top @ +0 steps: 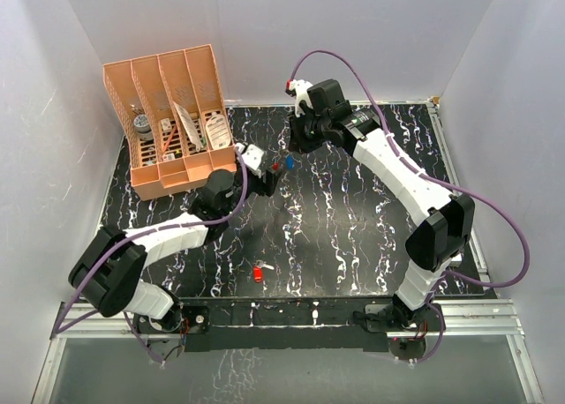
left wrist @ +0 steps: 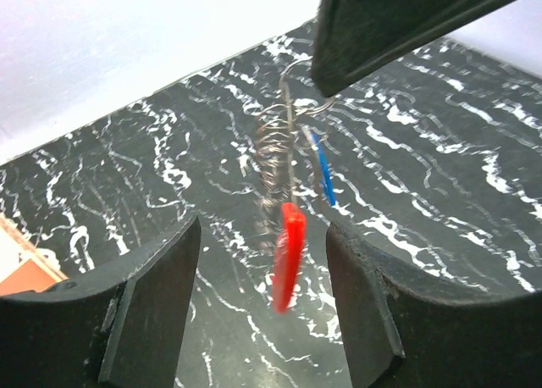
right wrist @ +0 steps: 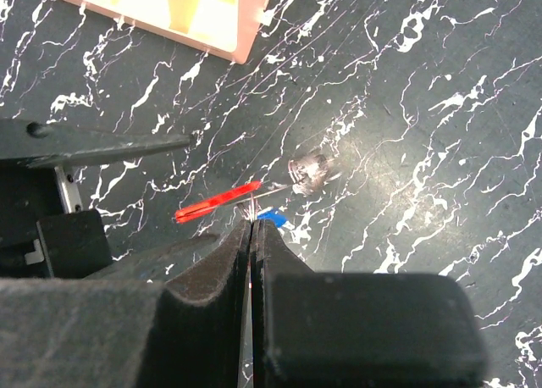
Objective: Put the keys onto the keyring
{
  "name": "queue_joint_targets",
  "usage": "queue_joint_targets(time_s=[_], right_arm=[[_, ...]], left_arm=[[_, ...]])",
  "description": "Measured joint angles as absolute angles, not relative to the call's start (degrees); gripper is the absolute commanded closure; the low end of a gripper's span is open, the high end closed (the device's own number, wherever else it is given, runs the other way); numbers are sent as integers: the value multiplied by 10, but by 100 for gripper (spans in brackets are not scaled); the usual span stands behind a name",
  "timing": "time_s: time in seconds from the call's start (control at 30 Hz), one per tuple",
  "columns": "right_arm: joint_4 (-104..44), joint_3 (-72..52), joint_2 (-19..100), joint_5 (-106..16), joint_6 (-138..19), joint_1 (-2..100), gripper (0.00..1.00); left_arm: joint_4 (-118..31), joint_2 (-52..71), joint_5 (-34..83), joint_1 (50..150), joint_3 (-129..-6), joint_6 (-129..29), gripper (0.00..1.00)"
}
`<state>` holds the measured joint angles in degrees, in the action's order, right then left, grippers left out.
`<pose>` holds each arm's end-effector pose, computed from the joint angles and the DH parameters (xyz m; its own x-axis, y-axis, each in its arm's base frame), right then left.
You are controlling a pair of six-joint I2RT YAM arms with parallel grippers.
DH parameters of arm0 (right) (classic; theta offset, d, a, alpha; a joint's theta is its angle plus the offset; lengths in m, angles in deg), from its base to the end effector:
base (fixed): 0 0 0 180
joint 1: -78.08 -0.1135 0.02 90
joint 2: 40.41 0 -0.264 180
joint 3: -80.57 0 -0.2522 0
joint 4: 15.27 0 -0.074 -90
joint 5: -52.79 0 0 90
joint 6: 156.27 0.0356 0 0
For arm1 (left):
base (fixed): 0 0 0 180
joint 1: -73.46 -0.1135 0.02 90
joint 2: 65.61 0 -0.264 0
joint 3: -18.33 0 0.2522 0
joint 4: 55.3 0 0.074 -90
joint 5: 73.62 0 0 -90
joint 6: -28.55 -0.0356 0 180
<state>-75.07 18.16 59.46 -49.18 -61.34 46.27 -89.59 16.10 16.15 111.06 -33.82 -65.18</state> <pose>0.3244 0.2099 0.3774 -0.6230 -0.2875 -0.7275 -0.5951 0.7778 0.2023 0.2461 -0.1894 0.2594 0.1047 0.0015 -0.9945 0.6014 0.7963 0.0645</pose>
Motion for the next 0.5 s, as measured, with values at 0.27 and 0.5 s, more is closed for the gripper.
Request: queue_joint_targets(time_s=[0.27, 0.5], right_arm=[[-747, 182, 595, -495, -605, 463, 100], [-743, 181, 595, -508, -601, 463, 100]], left_arm=[[-949, 161, 212, 1111, -325, -618, 38], [-974, 224, 218, 1111, -358, -612, 37]])
